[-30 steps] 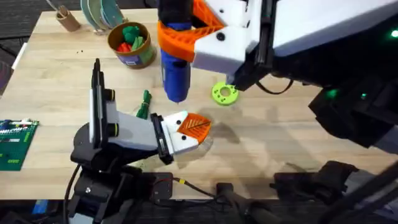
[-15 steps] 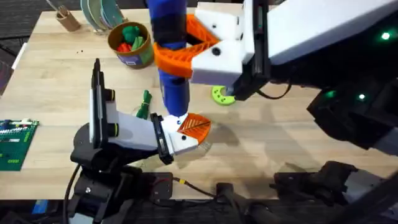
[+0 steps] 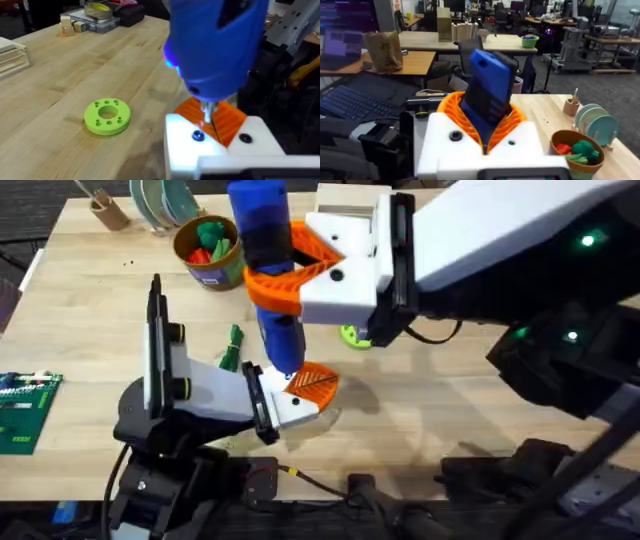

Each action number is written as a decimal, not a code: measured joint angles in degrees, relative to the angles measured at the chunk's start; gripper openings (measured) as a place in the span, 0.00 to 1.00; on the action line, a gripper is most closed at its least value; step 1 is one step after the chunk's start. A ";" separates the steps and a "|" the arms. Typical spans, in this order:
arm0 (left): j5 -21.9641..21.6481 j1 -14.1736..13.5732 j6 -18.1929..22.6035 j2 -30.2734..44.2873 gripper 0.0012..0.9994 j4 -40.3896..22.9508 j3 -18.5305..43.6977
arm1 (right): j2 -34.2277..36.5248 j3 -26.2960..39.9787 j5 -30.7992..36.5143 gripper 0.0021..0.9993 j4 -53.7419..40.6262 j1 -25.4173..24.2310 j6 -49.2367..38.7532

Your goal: Pick up the gripper from the table and insert it into the empty holder that is missing its gripper. Then pick up a screw, insert it into the mounting hole, and use the screwdriver to tighten it. Finally, clean up the table by picking up the vegetable and placing it into the bucket.

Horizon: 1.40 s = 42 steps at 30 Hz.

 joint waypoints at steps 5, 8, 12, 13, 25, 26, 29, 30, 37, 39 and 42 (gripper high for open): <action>0.00 0.00 0.00 -0.02 0.00 0.00 0.00 | 0.13 -0.02 0.00 0.03 1.01 0.00 -0.86; 0.00 0.00 0.00 -0.02 0.00 0.02 -0.02 | 0.22 -0.02 0.00 0.03 1.43 0.00 -0.88; 0.00 0.00 0.00 -0.02 0.00 0.02 0.00 | 0.81 -0.02 0.02 0.03 2.04 0.00 -1.05; 0.00 0.00 0.00 -0.01 0.00 0.00 0.00 | 0.96 -0.02 0.01 0.03 2.04 0.00 -1.07; 0.00 0.00 0.00 -0.02 0.00 0.02 -0.02 | 1.18 -0.02 0.02 0.03 2.08 0.00 -1.07; 0.00 0.00 0.00 -0.02 0.00 0.00 0.00 | 1.32 -0.02 0.02 0.03 2.15 0.00 -1.06; 0.00 0.00 0.00 -0.02 0.00 0.00 0.00 | 2.02 -0.02 0.00 0.03 2.70 0.02 -1.05; 0.00 0.00 0.00 -0.01 0.00 0.00 -0.01 | 2.25 -0.02 0.02 0.03 2.90 0.07 -1.05; 0.00 0.00 0.00 -0.02 0.00 0.00 0.00 | 2.78 -0.02 0.00 0.03 3.30 0.76 -1.03; 0.00 0.00 0.00 -0.02 0.00 0.00 0.00 | 2.78 -0.02 0.00 0.03 3.26 0.76 -1.03; 0.00 0.00 0.00 -0.02 0.00 0.00 -0.02 | 2.78 -0.02 0.00 0.03 3.26 0.76 -1.03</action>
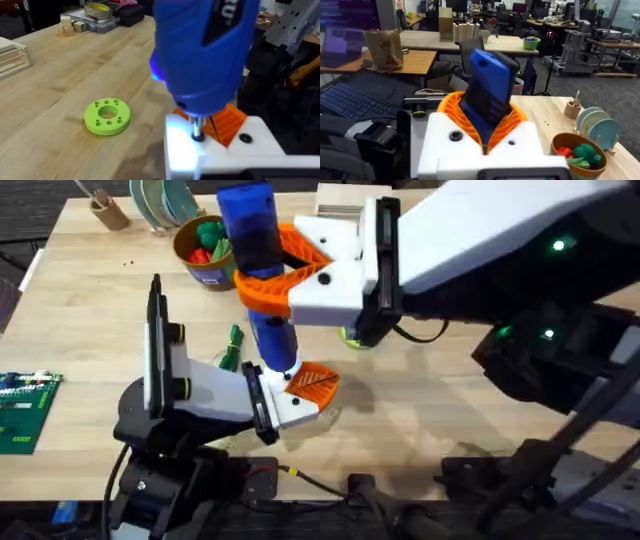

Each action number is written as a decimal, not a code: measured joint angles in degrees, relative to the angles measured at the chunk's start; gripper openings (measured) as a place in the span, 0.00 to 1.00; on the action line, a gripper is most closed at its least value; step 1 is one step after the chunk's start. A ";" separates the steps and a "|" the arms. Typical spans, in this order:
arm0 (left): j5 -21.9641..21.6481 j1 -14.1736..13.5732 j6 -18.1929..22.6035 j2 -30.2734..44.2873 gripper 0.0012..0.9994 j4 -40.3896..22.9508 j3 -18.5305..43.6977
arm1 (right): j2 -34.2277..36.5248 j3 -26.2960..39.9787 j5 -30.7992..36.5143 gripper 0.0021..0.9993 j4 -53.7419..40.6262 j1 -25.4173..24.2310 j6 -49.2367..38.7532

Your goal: Pick up the gripper from the table and insert it into the empty holder that is missing its gripper. Then pick up a screw, insert it into the mounting hole, and use the screwdriver to tighten it. Finally, clean up the table by picking up the vegetable and placing it into the bucket.

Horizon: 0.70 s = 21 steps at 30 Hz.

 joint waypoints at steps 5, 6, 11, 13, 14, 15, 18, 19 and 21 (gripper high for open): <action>0.00 0.00 0.00 0.00 0.00 0.00 0.02 | 0.00 0.00 0.00 0.03 -0.04 0.00 0.00; 0.00 0.00 0.00 0.00 0.00 0.00 0.02 | 0.00 0.00 0.00 0.03 -0.04 0.00 0.00; 0.00 0.00 0.00 0.00 0.00 0.00 0.02 | 0.00 0.00 0.00 0.03 -0.09 0.00 0.00; 0.00 0.00 0.00 0.00 0.00 0.00 0.02 | 0.00 0.00 0.00 0.03 -0.67 0.00 0.00; 0.00 0.00 0.00 0.00 0.00 0.00 0.02 | -0.02 0.00 0.00 0.03 -1.15 0.00 0.00; 0.09 0.00 -0.04 0.01 0.00 -0.04 0.02 | 0.00 0.00 0.04 0.03 -1.50 0.00 0.00; 0.22 0.00 -0.13 0.00 0.00 -0.04 0.02 | -0.01 0.00 0.04 0.03 -1.65 0.00 -0.03; 0.22 0.00 -0.13 0.00 0.00 -0.02 0.02 | -0.01 0.00 0.04 0.03 -1.78 0.00 -0.08; 0.26 0.00 -0.15 0.00 0.00 -0.04 0.02 | 0.00 0.00 0.04 0.03 -2.05 0.00 -0.26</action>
